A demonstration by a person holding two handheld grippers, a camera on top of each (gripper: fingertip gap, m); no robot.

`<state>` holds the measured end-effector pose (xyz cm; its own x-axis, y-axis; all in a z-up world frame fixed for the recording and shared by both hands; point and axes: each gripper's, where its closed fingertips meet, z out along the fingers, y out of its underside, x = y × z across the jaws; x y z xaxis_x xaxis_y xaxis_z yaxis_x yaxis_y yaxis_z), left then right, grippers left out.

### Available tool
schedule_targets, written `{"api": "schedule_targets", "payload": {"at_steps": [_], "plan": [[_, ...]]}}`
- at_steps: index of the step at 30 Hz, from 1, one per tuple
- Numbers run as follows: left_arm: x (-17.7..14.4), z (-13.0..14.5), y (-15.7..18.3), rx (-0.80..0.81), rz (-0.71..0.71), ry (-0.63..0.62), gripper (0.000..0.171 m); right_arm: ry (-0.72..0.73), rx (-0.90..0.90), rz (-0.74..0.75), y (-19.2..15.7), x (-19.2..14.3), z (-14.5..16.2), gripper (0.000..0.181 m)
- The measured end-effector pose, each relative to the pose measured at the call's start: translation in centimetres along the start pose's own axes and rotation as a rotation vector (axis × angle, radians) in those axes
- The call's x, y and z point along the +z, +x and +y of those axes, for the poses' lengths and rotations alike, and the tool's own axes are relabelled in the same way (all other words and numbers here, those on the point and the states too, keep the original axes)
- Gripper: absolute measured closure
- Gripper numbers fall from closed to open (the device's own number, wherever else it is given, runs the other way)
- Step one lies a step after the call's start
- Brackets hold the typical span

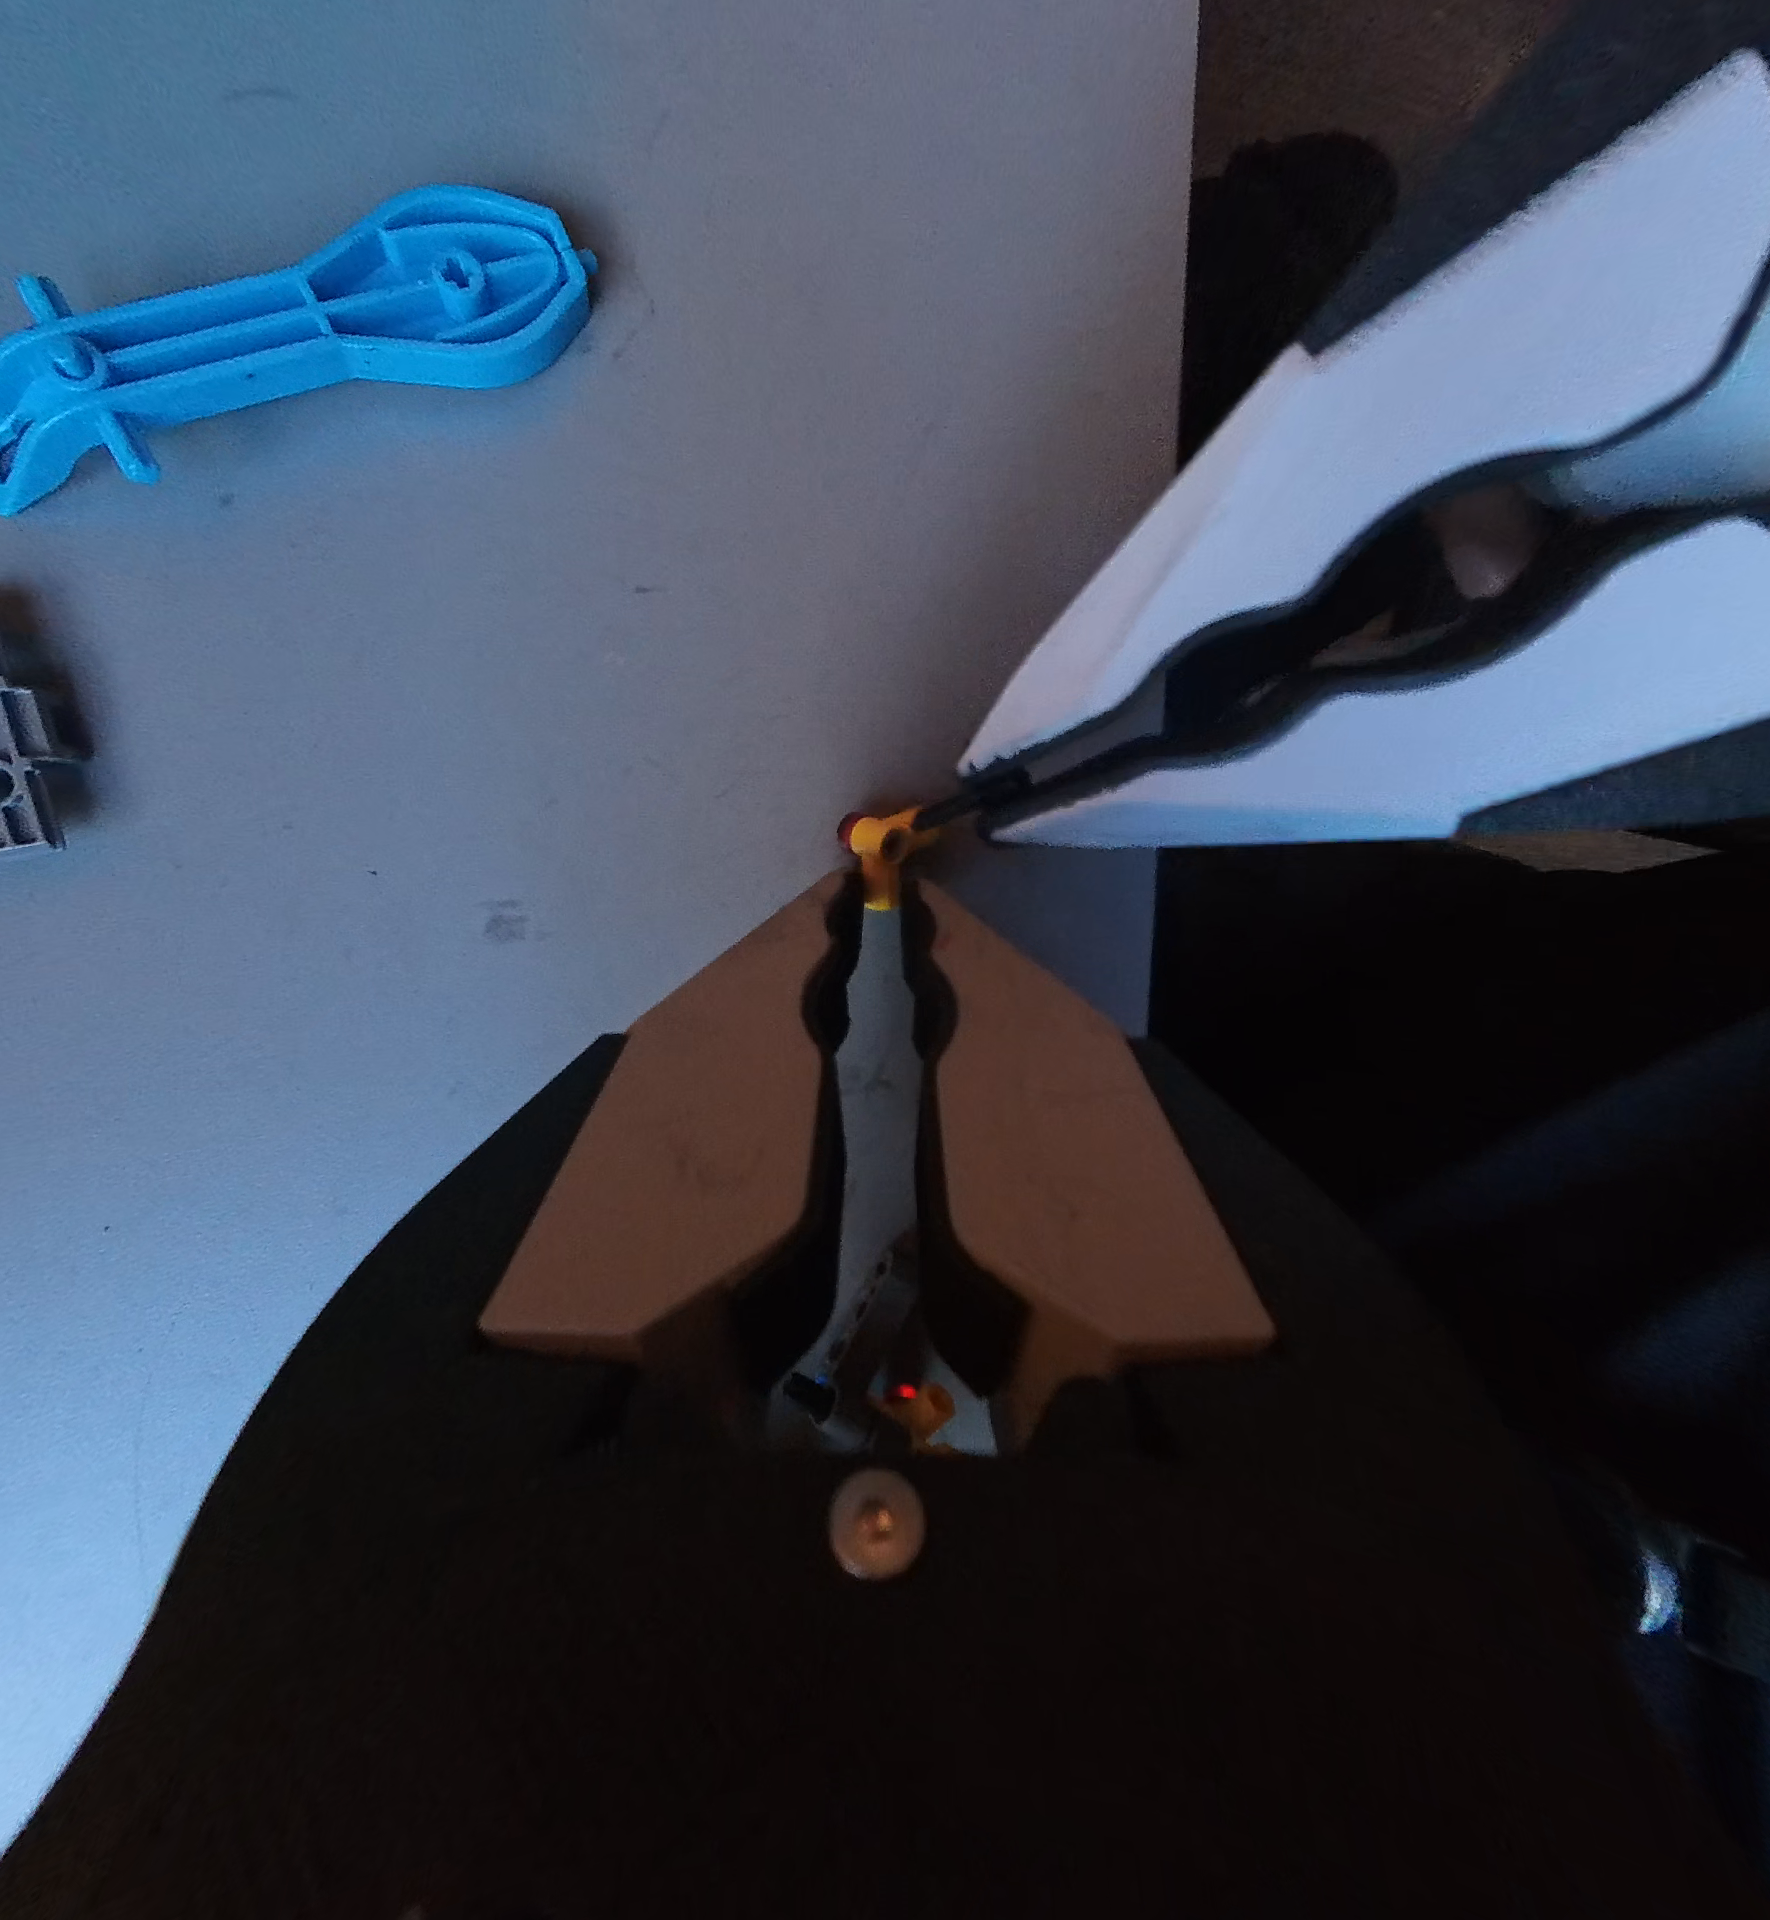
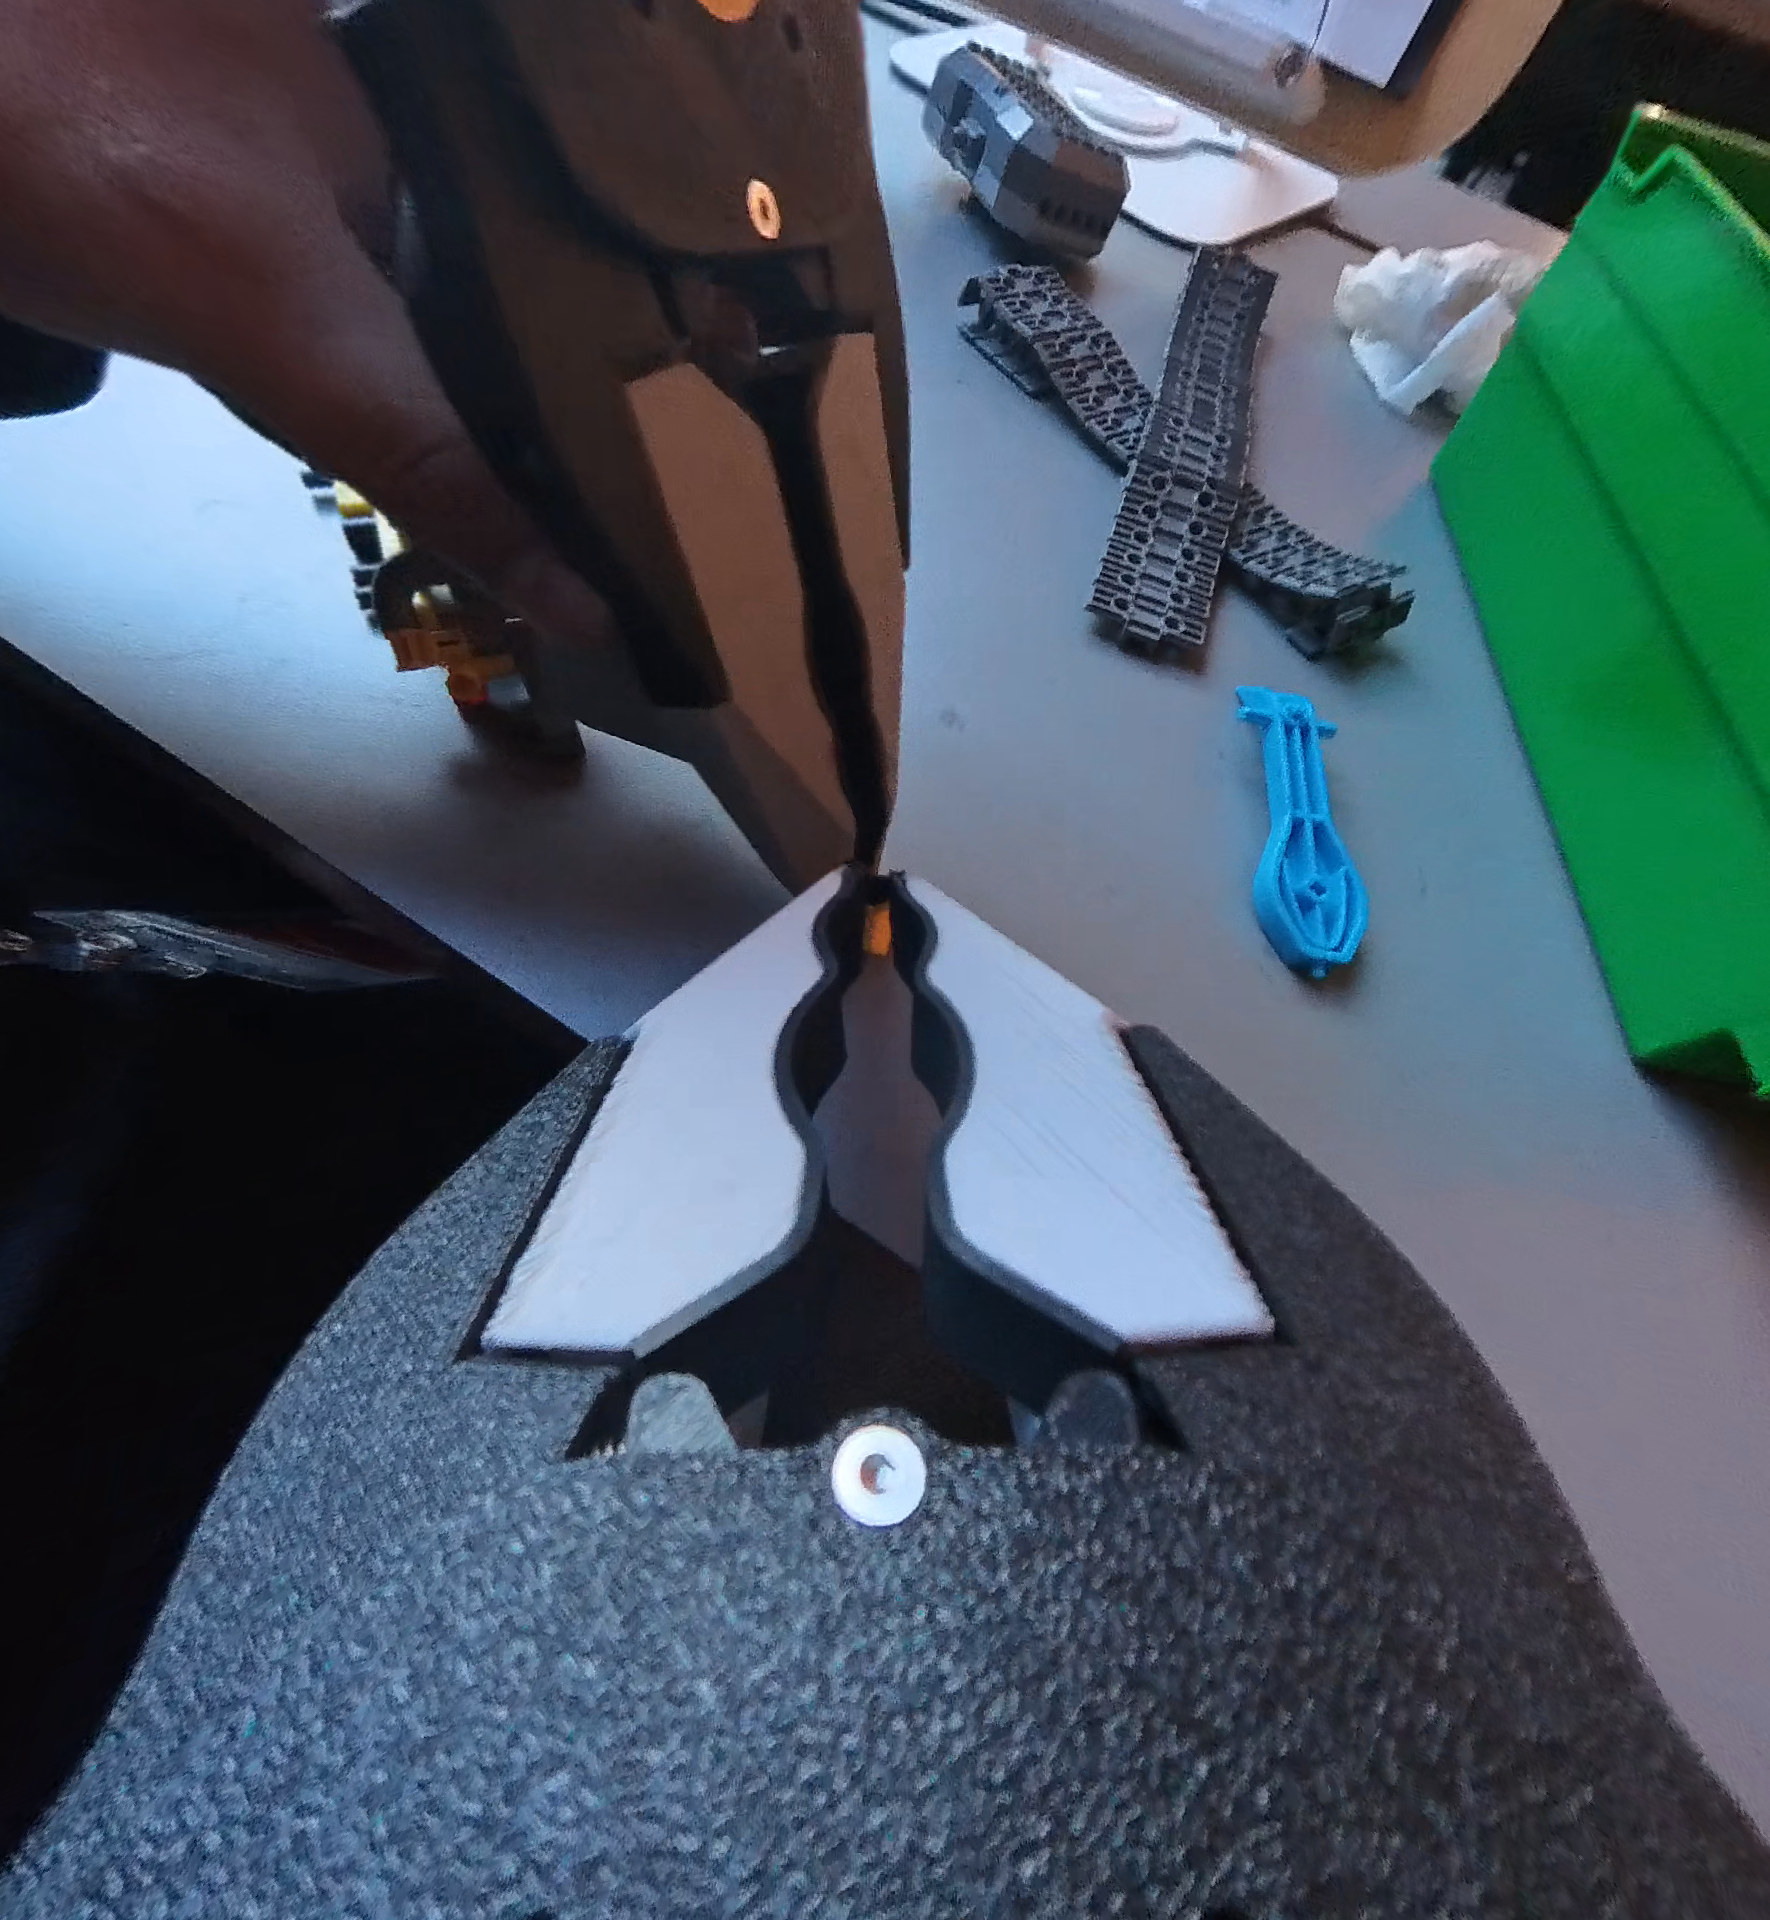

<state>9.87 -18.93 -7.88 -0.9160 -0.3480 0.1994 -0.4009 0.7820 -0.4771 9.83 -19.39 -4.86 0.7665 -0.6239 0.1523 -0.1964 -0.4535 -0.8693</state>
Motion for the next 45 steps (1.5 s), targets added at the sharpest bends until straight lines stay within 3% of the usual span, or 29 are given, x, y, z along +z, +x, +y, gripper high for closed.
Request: {"api": "schedule_targets", "payload": {"at_steps": [5,19,21,25,29,35,40,45], "plan": [[0.0,0.0,0.2,-0.007,0.025,0.000,0.166,-0.027,-0.060,0.036,-0.1,0.6,0.5,0.178],[-0.3,0.1,0.7,0.037,0.078,-0.020,0.161,0.006,-0.012,0.026,0.3,0.2,0.4,0.178],[-1.3,-0.1,0.6,0.111,0.078,-0.015,0.157,0.015,0.011,0.011,0.4,0.1,0.4,0.178],[-3.1,-0.6,-1.1,0.461,0.003,-0.058,0.149,0.047,0.047,-0.034,0.4,-0.2,0.4,0.178],[-2.7,-1.0,-0.1,0.708,0.153,-0.050,0.147,0.069,0.082,-0.070,0.4,-0.3,0.4,0.178],[-0.7,-0.3,-0.7,0.797,0.265,-0.136,0.147,0.073,0.096,-0.103,0.3,0.0,0.8,0.178],[0.1,-0.3,-0.2,0.818,0.301,-0.130,0.137,0.101,0.114,-0.130,0.5,-0.3,0.7,0.178],[0.5,-0.6,-0.2,0.846,0.281,-0.092,0.150,0.100,0.094,-0.128,0.4,-0.3,0.8,0.179]]}}
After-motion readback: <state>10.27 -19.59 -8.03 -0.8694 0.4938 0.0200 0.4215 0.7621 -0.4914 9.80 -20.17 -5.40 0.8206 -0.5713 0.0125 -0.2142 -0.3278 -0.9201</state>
